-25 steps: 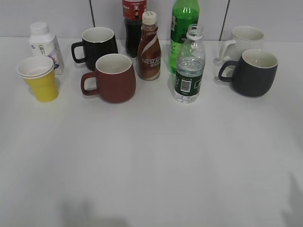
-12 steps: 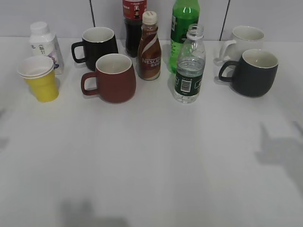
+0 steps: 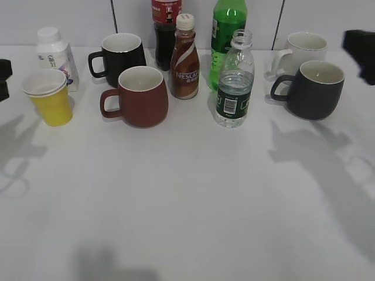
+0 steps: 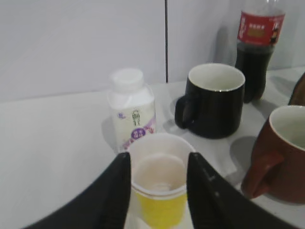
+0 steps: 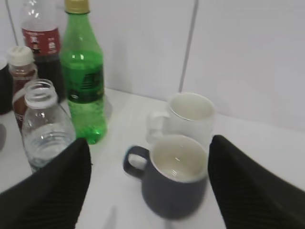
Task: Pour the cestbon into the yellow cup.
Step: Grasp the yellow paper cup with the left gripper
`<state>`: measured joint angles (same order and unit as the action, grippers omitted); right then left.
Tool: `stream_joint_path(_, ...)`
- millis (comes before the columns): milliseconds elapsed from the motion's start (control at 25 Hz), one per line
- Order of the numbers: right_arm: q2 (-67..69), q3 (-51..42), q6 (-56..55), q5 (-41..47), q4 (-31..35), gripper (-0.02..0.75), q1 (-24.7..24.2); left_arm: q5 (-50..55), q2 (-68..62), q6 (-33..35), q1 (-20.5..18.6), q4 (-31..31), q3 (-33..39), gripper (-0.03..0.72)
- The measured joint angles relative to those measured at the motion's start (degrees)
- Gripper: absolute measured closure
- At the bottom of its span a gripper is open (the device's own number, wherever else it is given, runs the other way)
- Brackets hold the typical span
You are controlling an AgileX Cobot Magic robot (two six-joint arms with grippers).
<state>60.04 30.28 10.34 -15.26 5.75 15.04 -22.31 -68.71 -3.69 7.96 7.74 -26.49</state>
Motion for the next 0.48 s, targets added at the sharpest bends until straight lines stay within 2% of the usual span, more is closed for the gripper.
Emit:
stream_joint_path(160, 10.06, 0.0, 0.0, -10.61, -1.77, 0.164, 2.41, -3.8, -2.12, 0.0, 0.0, -1.57, 2.6, 0.381)
stream_joint_path(360, 20.5, 0.0, -3.04, -22.59, -4.45, 0.164, 2.8, -17.4, -6.71, 0.0, 0.0, -5.17, 11.48, 0.381)
stream_joint_path(480, 24.89, 0.0, -6.1, -27.42, -7.63, 0.164, 2.8, -24.95, -11.85, 0.0, 0.0, -5.83, 13.86, 0.381)
